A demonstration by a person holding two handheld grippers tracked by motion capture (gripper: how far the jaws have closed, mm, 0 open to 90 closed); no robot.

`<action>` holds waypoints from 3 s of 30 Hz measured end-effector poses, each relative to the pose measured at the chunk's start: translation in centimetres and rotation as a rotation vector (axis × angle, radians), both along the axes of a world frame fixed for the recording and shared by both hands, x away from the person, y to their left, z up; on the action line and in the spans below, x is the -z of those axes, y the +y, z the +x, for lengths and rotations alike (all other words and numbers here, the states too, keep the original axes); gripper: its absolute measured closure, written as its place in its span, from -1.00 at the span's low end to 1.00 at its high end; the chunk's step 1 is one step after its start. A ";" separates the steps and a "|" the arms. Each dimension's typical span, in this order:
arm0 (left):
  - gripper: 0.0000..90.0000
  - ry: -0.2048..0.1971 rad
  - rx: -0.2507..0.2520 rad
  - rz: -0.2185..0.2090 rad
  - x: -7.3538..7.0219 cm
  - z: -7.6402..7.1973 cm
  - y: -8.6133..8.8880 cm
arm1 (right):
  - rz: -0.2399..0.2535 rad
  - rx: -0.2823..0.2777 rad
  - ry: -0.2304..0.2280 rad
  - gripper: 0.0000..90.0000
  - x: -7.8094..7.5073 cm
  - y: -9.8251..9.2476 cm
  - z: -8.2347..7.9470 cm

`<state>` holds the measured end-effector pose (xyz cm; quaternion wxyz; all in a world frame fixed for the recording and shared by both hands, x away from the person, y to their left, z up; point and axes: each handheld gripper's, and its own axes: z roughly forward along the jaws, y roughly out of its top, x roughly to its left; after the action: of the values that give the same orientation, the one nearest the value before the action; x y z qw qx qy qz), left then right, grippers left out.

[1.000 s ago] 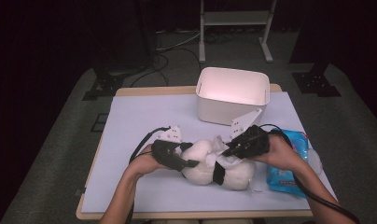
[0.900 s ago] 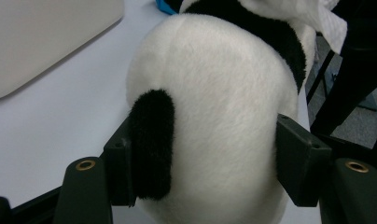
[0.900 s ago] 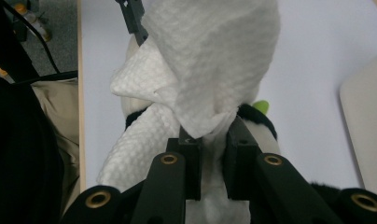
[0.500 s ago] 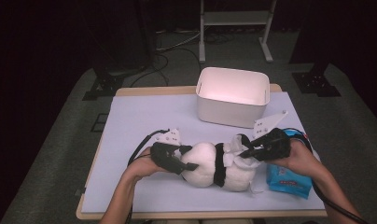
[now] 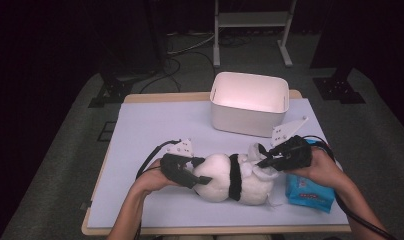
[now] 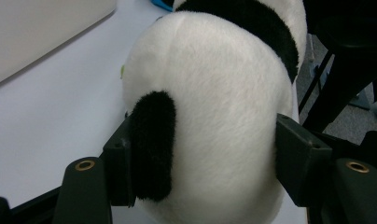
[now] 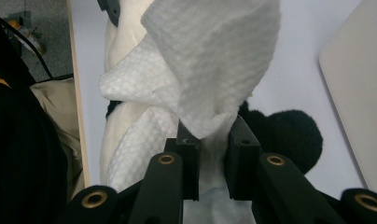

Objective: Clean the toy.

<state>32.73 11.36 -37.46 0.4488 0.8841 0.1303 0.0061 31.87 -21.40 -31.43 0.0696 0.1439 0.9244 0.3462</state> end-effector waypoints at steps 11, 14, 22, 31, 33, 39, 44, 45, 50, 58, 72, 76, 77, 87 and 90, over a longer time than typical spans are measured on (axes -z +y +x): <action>-0.25 -0.008 0.003 0.004 -0.3 -0.2 -0.2 | -0.017 -0.054 -0.010 0.72 -0.4 3.2 0.6; -0.25 -0.003 0.000 -0.001 -0.2 -0.2 -0.1 | -0.028 -0.062 -0.013 0.72 -0.4 3.8 0.7; -0.25 -0.005 0.004 -0.006 -0.3 -0.3 0.0 | -0.008 -0.030 -0.009 0.73 -0.4 1.8 0.5; -0.26 -0.008 0.011 -0.002 -0.3 -0.3 0.0 | 0.018 0.036 0.016 0.72 0.4 -1.6 0.4; -0.26 -0.007 0.010 -0.003 -0.3 -0.4 -0.1 | 0.023 0.050 0.024 0.73 0.6 -2.1 0.5; -0.26 -0.012 0.014 0.002 -0.4 -0.5 -0.2 | 0.038 0.063 0.035 0.72 0.9 -2.8 0.4; -0.27 -0.011 0.013 0.010 -0.6 -0.6 -0.3 | 0.029 0.048 0.025 0.72 0.5 -2.1 0.3; -0.27 -0.010 0.012 0.008 -0.6 -0.6 -0.3 | 0.029 0.043 0.024 0.72 0.4 -2.0 0.4; -0.27 -0.011 0.015 0.003 -0.6 -0.6 -0.4 | 0.034 0.016 0.018 0.72 0.1 -0.8 0.5; -0.27 -0.016 0.020 0.006 -0.7 -0.7 -0.5 | 0.004 -0.044 0.013 0.72 -0.2 2.6 0.8; -0.28 -0.014 0.031 -0.005 -0.7 -0.8 -0.6 | -0.019 -0.083 0.012 0.72 0.0 4.6 0.9; -0.28 -0.012 0.033 -0.009 -0.6 -0.7 -0.5 | -0.018 -0.068 0.012 0.72 -0.1 3.8 0.6; -0.28 -0.011 0.034 -0.010 -0.6 -0.7 -0.5 | -0.017 -0.065 0.011 0.71 -0.1 3.6 0.5; -0.27 -0.002 0.037 -0.012 -0.6 -0.8 -0.5 | 0.009 -0.024 0.023 0.71 0.1 0.8 0.2; -0.28 0.001 0.041 -0.009 -0.5 -0.8 -0.5 | 0.019 -0.011 0.024 0.71 0.2 0.0 0.0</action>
<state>31.97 10.87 -36.94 0.4528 0.8845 0.1122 -0.0043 31.86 -21.45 -31.66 0.0552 0.1433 0.9226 0.3538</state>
